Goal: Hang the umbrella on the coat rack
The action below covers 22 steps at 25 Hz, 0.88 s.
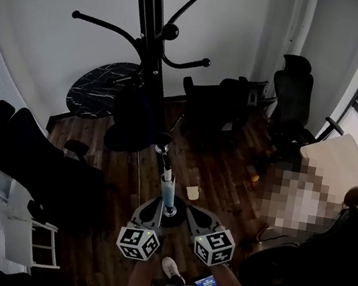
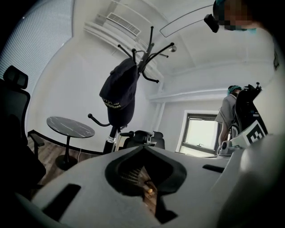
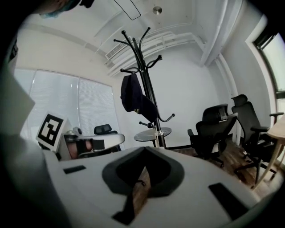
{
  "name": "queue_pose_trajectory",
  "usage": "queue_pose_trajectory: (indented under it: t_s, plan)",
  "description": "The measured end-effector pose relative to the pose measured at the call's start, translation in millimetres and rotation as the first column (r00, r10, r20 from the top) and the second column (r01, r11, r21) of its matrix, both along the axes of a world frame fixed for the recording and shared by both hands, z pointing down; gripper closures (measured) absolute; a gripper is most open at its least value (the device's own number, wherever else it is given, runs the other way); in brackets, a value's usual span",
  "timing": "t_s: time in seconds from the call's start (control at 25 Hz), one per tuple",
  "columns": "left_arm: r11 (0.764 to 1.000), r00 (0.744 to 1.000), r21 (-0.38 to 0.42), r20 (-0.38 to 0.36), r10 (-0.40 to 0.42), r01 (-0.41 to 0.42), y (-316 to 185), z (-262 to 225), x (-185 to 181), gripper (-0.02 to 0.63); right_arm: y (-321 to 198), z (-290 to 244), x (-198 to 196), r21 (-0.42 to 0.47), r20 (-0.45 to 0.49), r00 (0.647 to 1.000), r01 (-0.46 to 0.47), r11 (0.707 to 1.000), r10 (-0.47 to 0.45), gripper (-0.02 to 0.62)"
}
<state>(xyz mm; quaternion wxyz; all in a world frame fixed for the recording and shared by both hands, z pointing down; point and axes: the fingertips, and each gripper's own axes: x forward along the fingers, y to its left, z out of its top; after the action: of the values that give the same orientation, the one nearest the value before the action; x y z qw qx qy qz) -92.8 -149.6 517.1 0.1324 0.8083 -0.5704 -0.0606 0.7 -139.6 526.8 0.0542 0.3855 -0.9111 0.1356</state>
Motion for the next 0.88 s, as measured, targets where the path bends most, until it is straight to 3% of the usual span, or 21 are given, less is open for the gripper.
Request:
queue_pose_trajectory:
  t_s: [0.28, 0.64, 0.88]
  plan:
    - [1.0, 0.999, 0.013, 0.04, -0.025, 0.024, 85, -17, 42, 0.586, 77, -26, 41, 0.037, 0.055, 0.998, 0.008, 0.999, -0.01, 0.583]
    - [0.994, 0.994, 0.051, 0.045, -0.097, 0.094, 173, -24, 50, 0.586, 147, -34, 66, 0.083, 0.062, 0.998, 0.026, 0.996, -0.031, 0.584]
    - [0.993, 0.993, 0.051, 0.043, -0.113, 0.111, 173, -33, 55, 0.586, 152, -35, 71, 0.084, -0.007, 0.999, 0.051, 0.995, -0.051, 0.584]
